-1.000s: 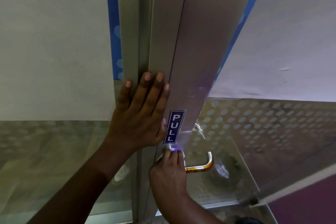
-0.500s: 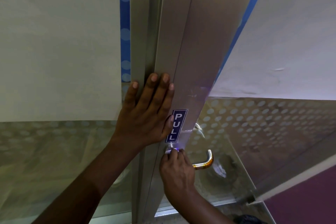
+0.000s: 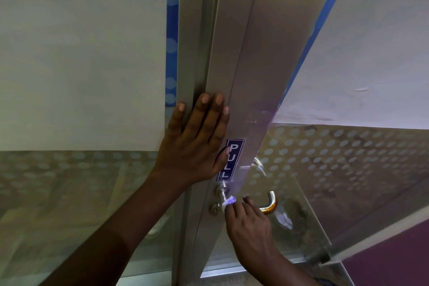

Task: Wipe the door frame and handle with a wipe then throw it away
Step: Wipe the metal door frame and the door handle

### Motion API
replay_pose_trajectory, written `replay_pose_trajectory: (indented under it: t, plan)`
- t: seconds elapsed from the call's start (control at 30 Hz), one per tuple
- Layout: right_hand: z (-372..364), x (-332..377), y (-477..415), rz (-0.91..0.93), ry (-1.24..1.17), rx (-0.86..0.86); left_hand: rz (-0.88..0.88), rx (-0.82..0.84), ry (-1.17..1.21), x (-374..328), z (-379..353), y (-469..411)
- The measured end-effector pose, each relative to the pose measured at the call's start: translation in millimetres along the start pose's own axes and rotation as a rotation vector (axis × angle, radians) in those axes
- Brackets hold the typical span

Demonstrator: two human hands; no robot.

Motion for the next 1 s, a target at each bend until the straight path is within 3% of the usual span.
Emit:
replay_pose_trajectory:
  t: [0.53,0.8,1.0]
  plan:
    - [-17.5,32.0,-34.3,-0.356,-0.093,0.359,0.001,0.011,-0.019,0.0,-0.5,1.5]
    - [-15.3,14.2,-10.8,-0.207,-0.134,0.139,-0.002,0.012,-0.03,-0.9,0.1,1.2]
    - [-16.9,-12.8,11.5,0.046,-0.107,0.058,-0.01,0.013,-0.031,0.7,-1.0,2.1]
Point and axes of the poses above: each hand's wrist, its own y-axis away from the middle knuckle, its own z-axis out of the back of the hand, x = y × z, the point moved 2 cm from there along -y, towards the middle knuckle, and after that the axes turned 4 degrees about y, right-handed, at the moved point
